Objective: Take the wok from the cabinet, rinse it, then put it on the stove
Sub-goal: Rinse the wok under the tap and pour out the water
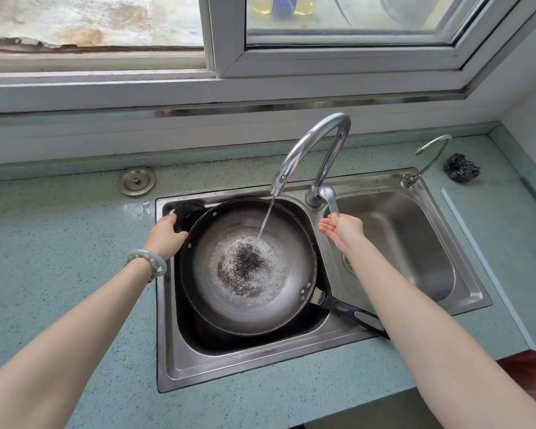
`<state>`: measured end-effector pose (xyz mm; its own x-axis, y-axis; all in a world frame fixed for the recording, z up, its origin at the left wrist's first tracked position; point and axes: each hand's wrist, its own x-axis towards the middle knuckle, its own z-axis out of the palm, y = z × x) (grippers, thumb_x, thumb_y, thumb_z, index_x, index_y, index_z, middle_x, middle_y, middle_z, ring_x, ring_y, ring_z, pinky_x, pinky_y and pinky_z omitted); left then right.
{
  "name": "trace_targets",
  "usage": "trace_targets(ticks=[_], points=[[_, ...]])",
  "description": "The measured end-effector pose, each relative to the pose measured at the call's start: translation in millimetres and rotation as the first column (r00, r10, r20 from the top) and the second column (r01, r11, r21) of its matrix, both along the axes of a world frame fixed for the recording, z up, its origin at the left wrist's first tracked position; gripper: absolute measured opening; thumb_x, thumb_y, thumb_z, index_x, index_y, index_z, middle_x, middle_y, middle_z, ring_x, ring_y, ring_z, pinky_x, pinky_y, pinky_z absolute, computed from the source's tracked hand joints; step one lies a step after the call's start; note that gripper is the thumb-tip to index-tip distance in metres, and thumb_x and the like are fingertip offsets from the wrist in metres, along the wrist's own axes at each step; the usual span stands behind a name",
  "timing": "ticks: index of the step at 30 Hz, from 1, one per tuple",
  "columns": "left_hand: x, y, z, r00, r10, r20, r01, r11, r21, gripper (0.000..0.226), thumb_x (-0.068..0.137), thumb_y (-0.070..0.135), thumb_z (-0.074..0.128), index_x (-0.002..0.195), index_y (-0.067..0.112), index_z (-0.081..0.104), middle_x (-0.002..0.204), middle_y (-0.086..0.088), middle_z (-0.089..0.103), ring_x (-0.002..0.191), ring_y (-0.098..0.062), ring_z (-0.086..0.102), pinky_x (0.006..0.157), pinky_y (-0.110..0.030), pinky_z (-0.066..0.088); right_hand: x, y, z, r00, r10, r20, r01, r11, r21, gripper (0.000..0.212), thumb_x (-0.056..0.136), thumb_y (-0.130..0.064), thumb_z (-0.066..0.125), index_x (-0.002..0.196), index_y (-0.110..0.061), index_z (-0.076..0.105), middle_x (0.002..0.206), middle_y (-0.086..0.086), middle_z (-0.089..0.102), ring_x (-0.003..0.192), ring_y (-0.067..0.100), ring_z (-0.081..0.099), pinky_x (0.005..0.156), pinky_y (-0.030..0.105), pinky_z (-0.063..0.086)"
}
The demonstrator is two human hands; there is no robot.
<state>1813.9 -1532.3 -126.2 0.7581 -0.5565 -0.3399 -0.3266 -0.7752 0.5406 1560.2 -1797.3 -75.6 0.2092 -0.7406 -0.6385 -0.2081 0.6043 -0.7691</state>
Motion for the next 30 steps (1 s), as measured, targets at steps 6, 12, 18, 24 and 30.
trace_targets(ticks=[6,12,18,24,30], points=[[-0.3,0.1,0.2,1.0,0.001,0.013,0.0,1.0,-0.015,0.043,0.084,0.011,0.059,0.123,-0.004,0.052,0.125,-0.021,0.055,0.11,-0.035,0.053,0.089,-0.035,0.039,-2.7,-6.4,-1.1,1.0,-0.001,0.01,0.001,0.999,0.047,0.021,0.099,-0.001,0.044,0.11,0.016,0.05,0.076,0.02,0.057,0.065,0.024,0.058,0.052,0.027,0.056],[0.5,0.1,1.6,1.0,-0.02,0.014,0.02,1.0,-0.023,0.016,0.083,0.01,0.058,0.096,0.001,0.055,0.095,-0.013,0.055,0.092,-0.035,0.055,0.074,-0.032,0.037,3.7,-16.3,-0.1,0.997,-0.052,0.049,0.048,0.997,0.067,0.021,0.097,-0.013,0.055,0.081,0.001,0.053,0.079,0.018,0.058,0.069,0.025,0.06,0.054,0.031,0.058],[-0.3,-0.8,1.4,1.0,-0.013,0.021,0.013,1.0,-0.016,0.024,0.084,0.011,0.058,0.104,-0.001,0.056,0.103,-0.017,0.058,0.093,-0.032,0.054,0.077,-0.032,0.038,12.0,-21.1,-1.8,0.996,0.048,-0.074,-0.044,0.998,0.043,0.033,0.1,-0.02,0.049,0.071,-0.005,0.051,0.058,0.006,0.05,0.043,0.011,0.049,0.036,0.015,0.044],[-0.6,0.3,2.1,1.0,-0.006,0.012,0.006,1.0,-0.002,0.037,0.085,0.014,0.058,0.119,-0.001,0.054,0.12,-0.018,0.057,0.108,-0.035,0.055,0.087,-0.036,0.041,16.8,-25.5,-4.7,0.983,0.091,-0.158,-0.089,0.996,0.02,0.037,0.098,-0.03,0.052,0.067,-0.01,0.049,0.057,0.001,0.041,0.037,0.007,0.036,0.032,0.015,0.029],[-1.2,0.5,3.6,1.0,0.012,-0.009,-0.011,1.0,0.021,0.055,0.087,0.015,0.057,0.137,-0.001,0.043,0.141,-0.018,0.046,0.127,-0.033,0.045,0.104,-0.038,0.036,16.7,-27.0,-3.6,0.984,0.096,-0.15,-0.092,0.995,0.033,0.036,0.099,-0.027,0.051,0.068,-0.01,0.048,0.059,0.002,0.04,0.042,0.008,0.037,0.032,0.014,0.029]])
